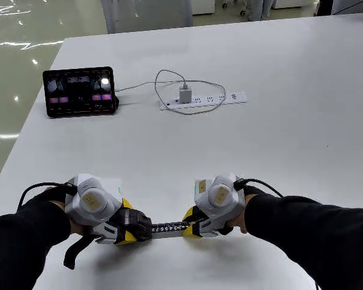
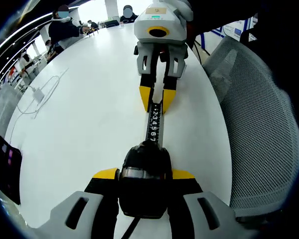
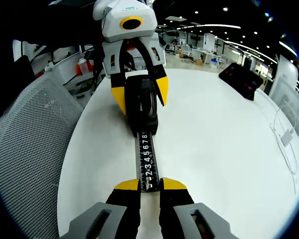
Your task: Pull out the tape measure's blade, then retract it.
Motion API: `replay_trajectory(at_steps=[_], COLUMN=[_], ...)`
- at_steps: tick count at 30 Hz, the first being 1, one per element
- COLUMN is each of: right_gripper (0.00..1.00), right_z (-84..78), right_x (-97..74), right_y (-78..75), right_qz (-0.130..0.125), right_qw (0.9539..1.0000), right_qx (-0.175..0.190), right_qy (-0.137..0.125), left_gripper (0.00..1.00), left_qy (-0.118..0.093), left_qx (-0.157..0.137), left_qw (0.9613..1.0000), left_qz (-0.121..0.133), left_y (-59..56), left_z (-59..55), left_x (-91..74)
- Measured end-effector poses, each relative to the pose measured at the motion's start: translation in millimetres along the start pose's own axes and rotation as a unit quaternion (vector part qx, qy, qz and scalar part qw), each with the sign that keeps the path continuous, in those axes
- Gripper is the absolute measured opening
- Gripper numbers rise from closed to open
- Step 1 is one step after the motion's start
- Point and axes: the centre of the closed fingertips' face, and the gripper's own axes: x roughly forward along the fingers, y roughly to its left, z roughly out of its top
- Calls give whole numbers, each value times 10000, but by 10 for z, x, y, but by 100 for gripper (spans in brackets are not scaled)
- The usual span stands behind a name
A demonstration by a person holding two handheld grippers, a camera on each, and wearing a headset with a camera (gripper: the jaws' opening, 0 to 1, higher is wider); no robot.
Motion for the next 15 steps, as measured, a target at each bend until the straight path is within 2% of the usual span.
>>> replay_trajectory(at_steps=[15], right_gripper=[10], right_z=[-100], right_x=[-120], right_y=[-2], right_qz=[-16], right_qw=[9999], right_qx=[114], right_qy=[-22], left_gripper=[32], left_qy=[-14], left_qx=[34], left_qw=[10000], left_qz=[-26], left_y=[-11], left_z=[3], left_x=[-3])
